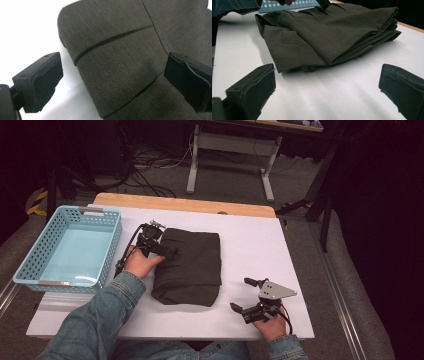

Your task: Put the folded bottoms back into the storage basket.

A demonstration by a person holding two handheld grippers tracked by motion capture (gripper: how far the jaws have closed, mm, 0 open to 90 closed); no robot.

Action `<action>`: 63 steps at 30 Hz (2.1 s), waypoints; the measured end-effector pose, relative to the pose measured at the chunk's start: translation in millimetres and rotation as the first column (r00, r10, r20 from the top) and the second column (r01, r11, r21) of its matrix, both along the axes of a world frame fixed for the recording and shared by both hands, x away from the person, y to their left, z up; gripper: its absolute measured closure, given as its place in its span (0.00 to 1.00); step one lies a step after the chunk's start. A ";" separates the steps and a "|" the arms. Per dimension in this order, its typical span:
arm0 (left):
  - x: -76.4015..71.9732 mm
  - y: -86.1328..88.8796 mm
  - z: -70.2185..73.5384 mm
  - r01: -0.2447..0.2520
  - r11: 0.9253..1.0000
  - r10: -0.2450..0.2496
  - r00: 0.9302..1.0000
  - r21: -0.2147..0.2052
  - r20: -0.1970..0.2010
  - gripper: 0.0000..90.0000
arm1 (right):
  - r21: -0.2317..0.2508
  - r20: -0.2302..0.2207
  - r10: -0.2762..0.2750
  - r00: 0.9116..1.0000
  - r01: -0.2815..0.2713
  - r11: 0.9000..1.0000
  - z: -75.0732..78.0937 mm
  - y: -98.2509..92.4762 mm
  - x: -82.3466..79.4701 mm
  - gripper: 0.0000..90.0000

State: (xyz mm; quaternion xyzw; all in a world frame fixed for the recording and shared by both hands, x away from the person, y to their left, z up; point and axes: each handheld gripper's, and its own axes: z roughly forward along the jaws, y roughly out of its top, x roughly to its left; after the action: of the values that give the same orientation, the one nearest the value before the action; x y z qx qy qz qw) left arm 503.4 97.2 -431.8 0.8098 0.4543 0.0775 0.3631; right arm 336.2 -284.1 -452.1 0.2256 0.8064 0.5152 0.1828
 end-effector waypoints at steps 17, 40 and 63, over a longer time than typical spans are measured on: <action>15.1 -6.8 -15.6 0.008 0.999 -0.012 0.992 -0.031 -0.129 0.05 | -0.010 -0.004 0.003 1.000 -0.003 1.000 -0.5 0.8 -0.8 0.02; 15.1 -19.2 -26.6 0.026 0.998 -0.033 0.988 -0.049 -0.153 0.03 | -0.018 -0.009 0.004 1.000 -0.004 1.000 -1.2 2.1 -0.5 0.03; 8.8 -21.3 -28.3 0.032 0.995 -0.044 0.991 -0.097 -0.123 0.18 | -0.028 -0.008 0.001 1.000 -0.001 1.000 -1.3 2.2 -0.6 0.04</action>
State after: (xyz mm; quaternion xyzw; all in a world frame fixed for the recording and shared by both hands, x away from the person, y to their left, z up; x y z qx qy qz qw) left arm 512.2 75.9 -460.1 0.8036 0.4637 -0.0019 0.3732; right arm 335.5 -281.9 -453.4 0.2246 0.8144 0.5030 0.1823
